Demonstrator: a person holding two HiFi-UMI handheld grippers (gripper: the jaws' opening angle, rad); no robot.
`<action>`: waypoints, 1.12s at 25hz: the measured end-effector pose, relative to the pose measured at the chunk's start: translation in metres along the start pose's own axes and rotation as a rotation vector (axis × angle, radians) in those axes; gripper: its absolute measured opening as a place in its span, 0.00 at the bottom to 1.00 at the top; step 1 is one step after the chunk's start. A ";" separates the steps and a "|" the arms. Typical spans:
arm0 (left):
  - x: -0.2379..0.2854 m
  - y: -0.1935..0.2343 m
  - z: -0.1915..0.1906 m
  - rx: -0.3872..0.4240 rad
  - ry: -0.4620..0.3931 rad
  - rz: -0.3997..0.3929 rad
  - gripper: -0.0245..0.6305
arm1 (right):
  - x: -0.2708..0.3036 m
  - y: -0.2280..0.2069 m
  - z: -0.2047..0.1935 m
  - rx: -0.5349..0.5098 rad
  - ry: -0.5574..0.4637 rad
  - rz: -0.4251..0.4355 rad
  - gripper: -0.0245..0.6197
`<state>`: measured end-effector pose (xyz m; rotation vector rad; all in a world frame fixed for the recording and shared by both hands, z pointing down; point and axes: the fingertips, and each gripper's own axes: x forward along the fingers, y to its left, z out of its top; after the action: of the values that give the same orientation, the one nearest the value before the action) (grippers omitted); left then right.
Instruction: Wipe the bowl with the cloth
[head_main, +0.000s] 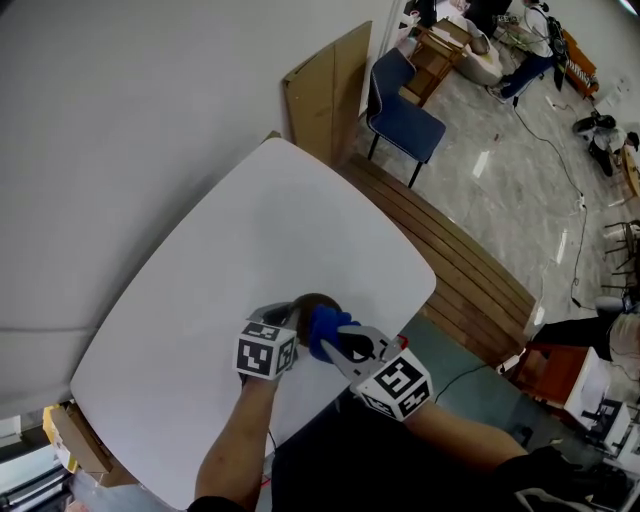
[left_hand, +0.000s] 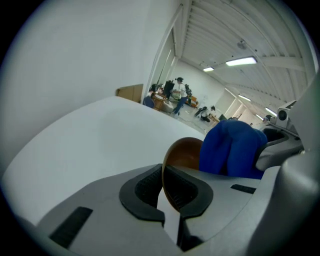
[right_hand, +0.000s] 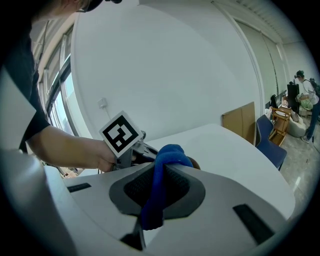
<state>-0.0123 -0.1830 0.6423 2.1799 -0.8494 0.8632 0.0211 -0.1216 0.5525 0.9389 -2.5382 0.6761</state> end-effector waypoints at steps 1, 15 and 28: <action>-0.005 -0.003 0.006 0.011 -0.015 0.009 0.07 | -0.001 0.001 0.003 -0.004 -0.006 0.002 0.09; -0.084 -0.040 0.087 0.132 -0.269 0.111 0.09 | 0.011 0.017 0.042 -0.094 0.014 -0.010 0.09; -0.106 -0.033 0.064 0.161 -0.252 0.146 0.09 | -0.001 -0.006 0.055 -0.099 0.017 -0.113 0.09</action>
<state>-0.0273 -0.1764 0.5158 2.4272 -1.1062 0.7580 0.0173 -0.1554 0.5086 1.0275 -2.4576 0.5178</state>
